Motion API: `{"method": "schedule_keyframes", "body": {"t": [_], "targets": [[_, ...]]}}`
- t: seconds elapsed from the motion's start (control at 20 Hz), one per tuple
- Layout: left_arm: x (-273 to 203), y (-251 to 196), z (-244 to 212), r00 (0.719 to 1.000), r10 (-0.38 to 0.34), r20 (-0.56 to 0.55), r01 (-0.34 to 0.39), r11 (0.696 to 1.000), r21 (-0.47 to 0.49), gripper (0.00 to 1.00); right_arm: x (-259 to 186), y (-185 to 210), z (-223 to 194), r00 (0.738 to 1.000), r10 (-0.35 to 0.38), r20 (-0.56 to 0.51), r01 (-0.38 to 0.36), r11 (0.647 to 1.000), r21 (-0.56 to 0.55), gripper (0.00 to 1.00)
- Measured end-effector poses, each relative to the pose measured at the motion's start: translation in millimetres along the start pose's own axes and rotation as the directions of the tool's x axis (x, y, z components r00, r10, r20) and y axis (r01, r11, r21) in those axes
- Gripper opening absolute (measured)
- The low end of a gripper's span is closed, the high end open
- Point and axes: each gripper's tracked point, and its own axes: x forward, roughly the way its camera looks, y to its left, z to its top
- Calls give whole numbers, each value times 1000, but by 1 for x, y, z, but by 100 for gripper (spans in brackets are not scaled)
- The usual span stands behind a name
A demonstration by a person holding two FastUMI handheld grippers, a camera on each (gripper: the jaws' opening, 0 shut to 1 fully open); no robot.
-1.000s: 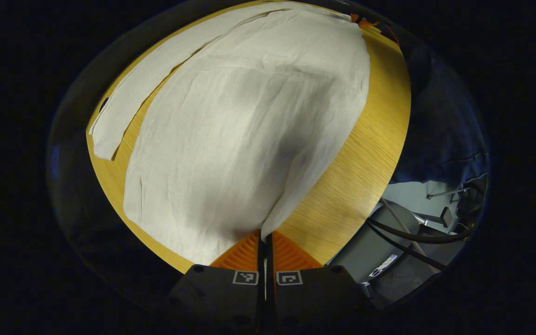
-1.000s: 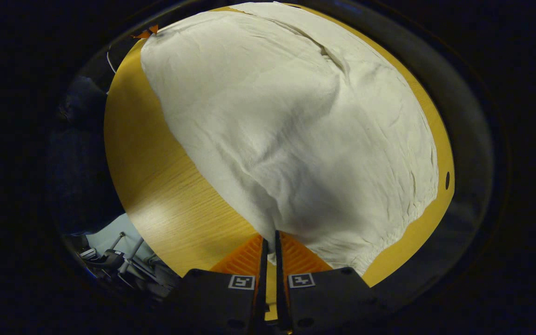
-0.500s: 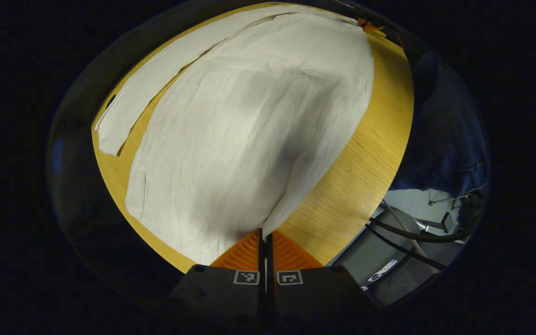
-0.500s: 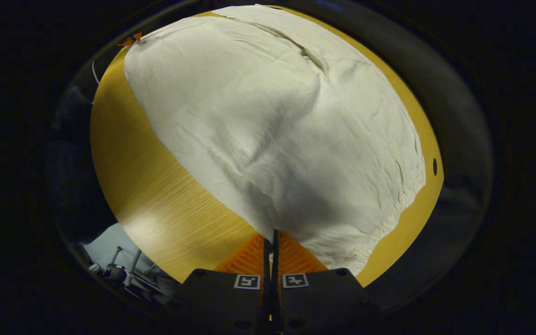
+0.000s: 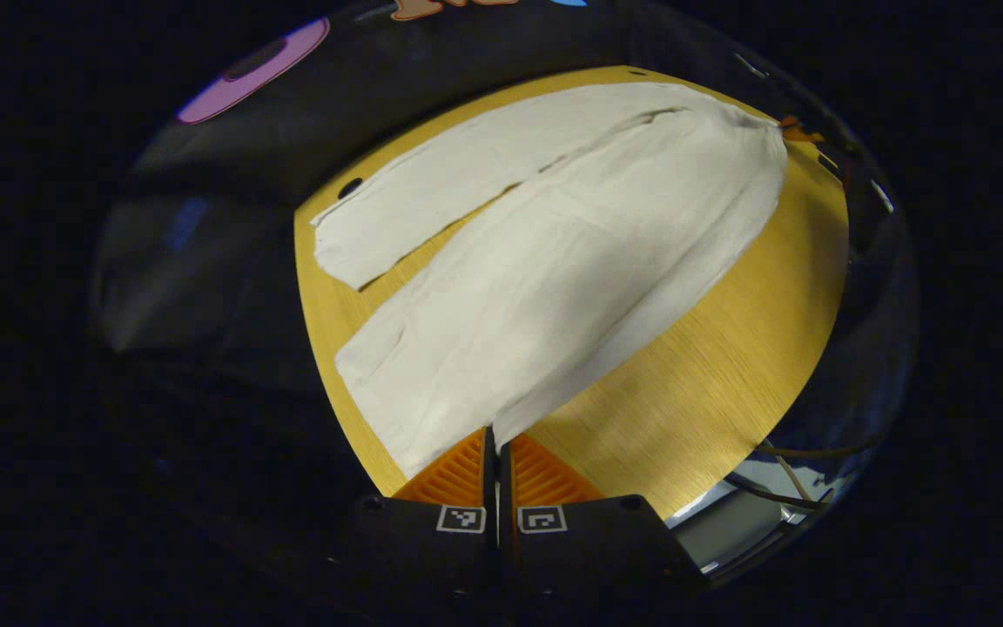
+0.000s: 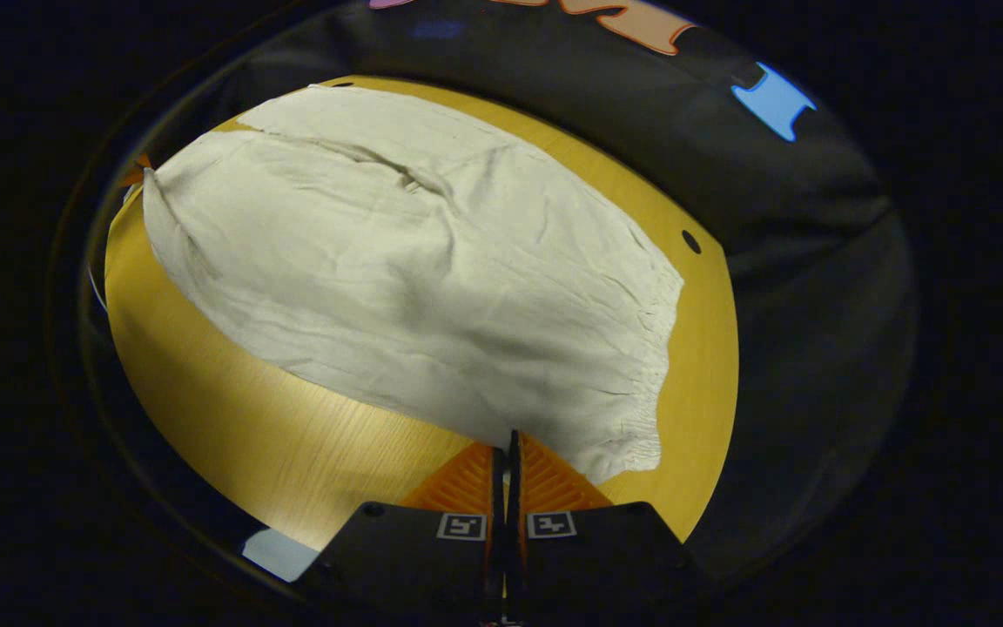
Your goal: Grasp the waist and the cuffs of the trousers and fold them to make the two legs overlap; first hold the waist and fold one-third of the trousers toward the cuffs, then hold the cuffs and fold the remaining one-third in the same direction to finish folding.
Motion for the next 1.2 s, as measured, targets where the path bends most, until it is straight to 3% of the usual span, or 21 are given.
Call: {"method": "schedule_keyframes", "body": {"t": [0.15, 0.4, 0.55, 0.6, 0.65, 0.75, 0.8, 0.85, 0.95, 1.2], "targets": [[-3, 27, 42, 992, 83, 98, -73, 993, -96, 0, -9, -11, 25, 995, -81, 66, 73, 991, 117, 3], [-5, 66, 130, 954, 180, 240, -136, 972, -191, 0, -24, -32, 78, 968, -208, 139, 163, 946, 281, 0], [-10, 96, 195, 908, 262, 326, -192, 954, -231, 0, -36, -46, 108, 942, -275, 191, 197, 917, 348, 3], [-30, 100, 198, 886, 294, 357, -212, 944, -252, 0, -41, -51, 120, 934, -291, 207, 203, 909, 364, 3], [-22, 113, 237, 865, 321, 387, -226, 936, -270, 0, -42, -59, 131, 925, -310, 221, 212, 902, 377, 3], [-41, 134, 257, 832, 364, 418, -248, 919, -307, 0, -41, -70, 153, 906, -338, 254, 220, 890, 400, 3], [-34, 147, 256, 821, 379, 427, -248, 911, -331, 0, -37, -75, 164, 900, -347, 264, 221, 885, 410, 3], [-1, 143, 286, 811, 391, 435, -246, 903, -353, 0, -30, -80, 176, 894, -353, 276, 218, 881, 420, 3], [2, 157, 309, 791, 426, 439, -264, 886, -382, 0, -18, -91, 200, 881, -360, 306, 205, 875, 438, 3], [64, 183, 347, 777, 478, 410, -291, 850, -438, 0, 49, -107, 251, 884, -330, 330, 144, 866, 479, 2]]}}
